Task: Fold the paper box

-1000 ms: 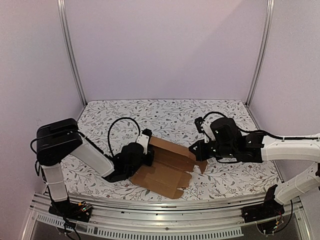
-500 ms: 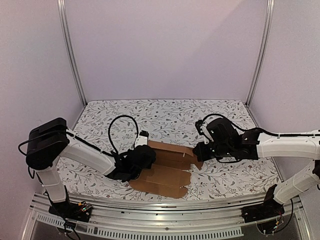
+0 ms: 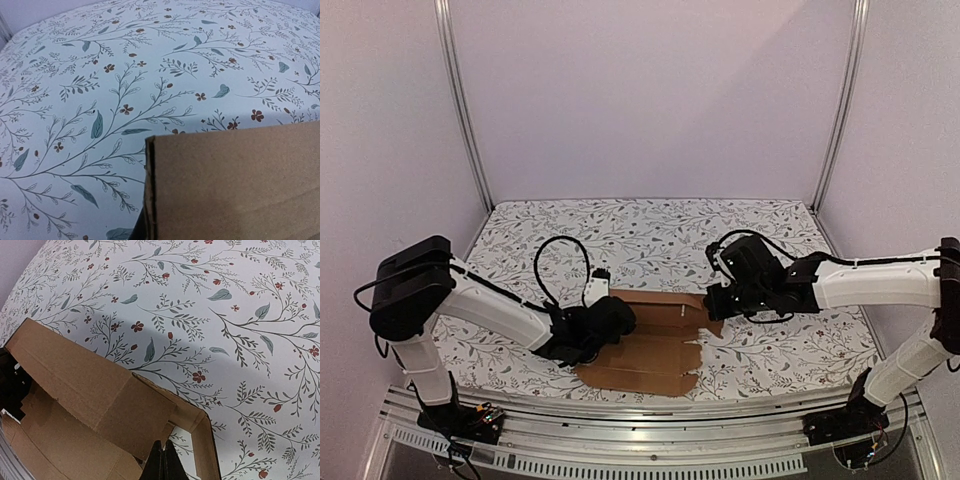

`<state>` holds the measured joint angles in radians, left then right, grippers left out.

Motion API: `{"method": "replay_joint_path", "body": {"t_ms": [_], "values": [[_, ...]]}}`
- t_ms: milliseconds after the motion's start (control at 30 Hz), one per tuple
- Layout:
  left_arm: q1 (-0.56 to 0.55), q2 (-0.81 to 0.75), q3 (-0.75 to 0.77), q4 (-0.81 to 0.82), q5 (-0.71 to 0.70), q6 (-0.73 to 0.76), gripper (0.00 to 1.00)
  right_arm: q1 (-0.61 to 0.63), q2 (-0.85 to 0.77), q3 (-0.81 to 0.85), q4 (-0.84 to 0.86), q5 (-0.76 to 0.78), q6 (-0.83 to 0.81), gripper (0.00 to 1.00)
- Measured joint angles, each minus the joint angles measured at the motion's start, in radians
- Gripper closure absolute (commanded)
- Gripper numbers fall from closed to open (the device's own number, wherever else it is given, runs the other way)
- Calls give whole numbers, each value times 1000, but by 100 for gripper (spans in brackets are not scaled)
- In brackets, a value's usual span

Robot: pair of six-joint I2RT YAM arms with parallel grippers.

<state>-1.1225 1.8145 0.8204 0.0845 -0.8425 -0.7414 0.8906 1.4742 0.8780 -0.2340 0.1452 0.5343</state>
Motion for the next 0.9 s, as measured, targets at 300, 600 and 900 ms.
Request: {"method": "replay_joint_path", "body": {"t_ms": [300,600,900], "values": [[-12,-2,0,-24,24,-40,100,-2,53,10,22,3,2,100],[-16,-2,35,-89,52,-58,100,-2,102,30,69,-30,24,100],[-16,-2,47,-107,86,-93,100,13,127,-17,184,-56,95,100]]}}
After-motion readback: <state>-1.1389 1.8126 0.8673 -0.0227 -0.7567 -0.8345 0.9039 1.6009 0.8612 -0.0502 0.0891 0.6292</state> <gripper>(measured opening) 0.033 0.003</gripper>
